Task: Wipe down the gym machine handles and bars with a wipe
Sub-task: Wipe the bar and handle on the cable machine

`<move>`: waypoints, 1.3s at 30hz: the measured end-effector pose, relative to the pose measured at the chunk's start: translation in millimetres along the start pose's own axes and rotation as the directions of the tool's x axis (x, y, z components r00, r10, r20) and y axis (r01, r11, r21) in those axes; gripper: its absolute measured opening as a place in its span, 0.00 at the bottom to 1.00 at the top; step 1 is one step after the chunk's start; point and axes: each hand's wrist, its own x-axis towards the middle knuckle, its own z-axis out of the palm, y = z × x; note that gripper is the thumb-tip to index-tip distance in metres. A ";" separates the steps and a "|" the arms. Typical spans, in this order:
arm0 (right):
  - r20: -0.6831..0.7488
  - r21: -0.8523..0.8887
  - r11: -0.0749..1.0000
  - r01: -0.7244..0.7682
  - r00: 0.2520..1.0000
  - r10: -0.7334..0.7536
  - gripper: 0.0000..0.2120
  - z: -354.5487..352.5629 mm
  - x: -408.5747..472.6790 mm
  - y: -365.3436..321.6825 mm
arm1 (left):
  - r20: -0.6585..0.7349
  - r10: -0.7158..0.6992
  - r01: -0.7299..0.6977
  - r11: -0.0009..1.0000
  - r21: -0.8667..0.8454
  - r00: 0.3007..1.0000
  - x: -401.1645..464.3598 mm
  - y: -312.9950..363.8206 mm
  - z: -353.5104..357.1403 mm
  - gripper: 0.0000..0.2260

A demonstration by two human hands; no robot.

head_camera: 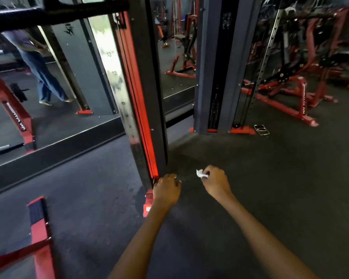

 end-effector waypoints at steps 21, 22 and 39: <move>-0.138 0.276 0.836 0.474 0.881 -0.453 0.03 -66.1 315.5 -168.4 | -0.500 0.024 -0.072 0.995 -0.076 0.866 262.9 79.9 -157.8 0.16; -0.164 0.283 0.813 0.508 0.861 -0.481 0.03 -69.6 329.7 -185.5 | -0.529 0.028 -0.075 0.995 -0.069 0.848 275.8 85.7 -174.3 0.17; -0.870 0.068 0.185 0.980 0.149 -0.469 0.15 -237.0 434.7 -444.3 | -0.921 0.386 -0.437 0.837 0.331 0.042 390.5 170.8 -463.2 0.18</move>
